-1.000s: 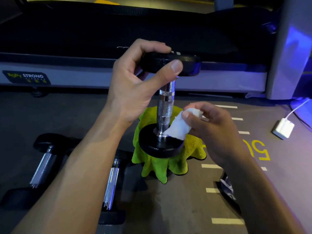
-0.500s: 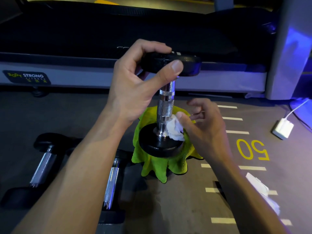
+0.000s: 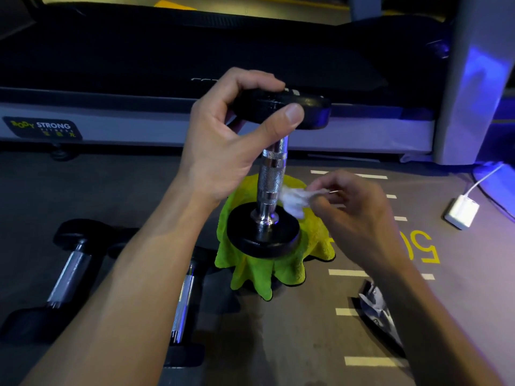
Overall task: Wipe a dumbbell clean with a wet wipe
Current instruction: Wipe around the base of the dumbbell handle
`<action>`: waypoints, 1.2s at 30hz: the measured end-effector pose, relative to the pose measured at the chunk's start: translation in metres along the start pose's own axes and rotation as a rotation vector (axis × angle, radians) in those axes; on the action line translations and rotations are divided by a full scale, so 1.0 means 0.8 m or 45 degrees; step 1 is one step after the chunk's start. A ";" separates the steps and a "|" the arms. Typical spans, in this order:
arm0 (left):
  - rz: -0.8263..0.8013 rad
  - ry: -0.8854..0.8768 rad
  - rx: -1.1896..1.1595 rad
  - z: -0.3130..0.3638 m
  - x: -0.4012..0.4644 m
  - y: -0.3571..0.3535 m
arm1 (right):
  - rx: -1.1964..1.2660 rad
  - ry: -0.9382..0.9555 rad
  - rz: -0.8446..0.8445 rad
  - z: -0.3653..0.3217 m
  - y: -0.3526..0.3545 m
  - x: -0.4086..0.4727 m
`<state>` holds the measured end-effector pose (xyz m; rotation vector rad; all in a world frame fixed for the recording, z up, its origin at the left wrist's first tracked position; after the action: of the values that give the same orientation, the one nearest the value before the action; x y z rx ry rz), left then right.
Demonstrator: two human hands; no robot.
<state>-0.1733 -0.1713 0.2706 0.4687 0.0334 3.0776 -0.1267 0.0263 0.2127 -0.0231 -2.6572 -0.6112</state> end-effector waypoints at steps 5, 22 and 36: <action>0.001 -0.009 0.013 0.001 -0.001 -0.002 | -0.151 -0.071 0.084 0.000 0.017 0.028; 0.007 -0.033 0.011 -0.003 0.003 -0.003 | -0.119 -0.175 0.193 0.016 0.013 0.065; -0.003 -0.041 0.001 -0.003 0.002 -0.004 | -0.556 -0.096 0.295 0.006 0.019 0.092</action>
<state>-0.1753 -0.1684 0.2691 0.5180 0.0340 3.0674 -0.1941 0.0364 0.2441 -0.4789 -2.4858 -1.1109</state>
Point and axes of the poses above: each hand's wrist, its own x-axis towards the middle knuckle, its own y-axis out of the back of the hand, z = x × y, the point moved 4 cm from there along x, towards the middle knuckle, and after that the axes turned 15 degrees about y, right-handed, at the moved point
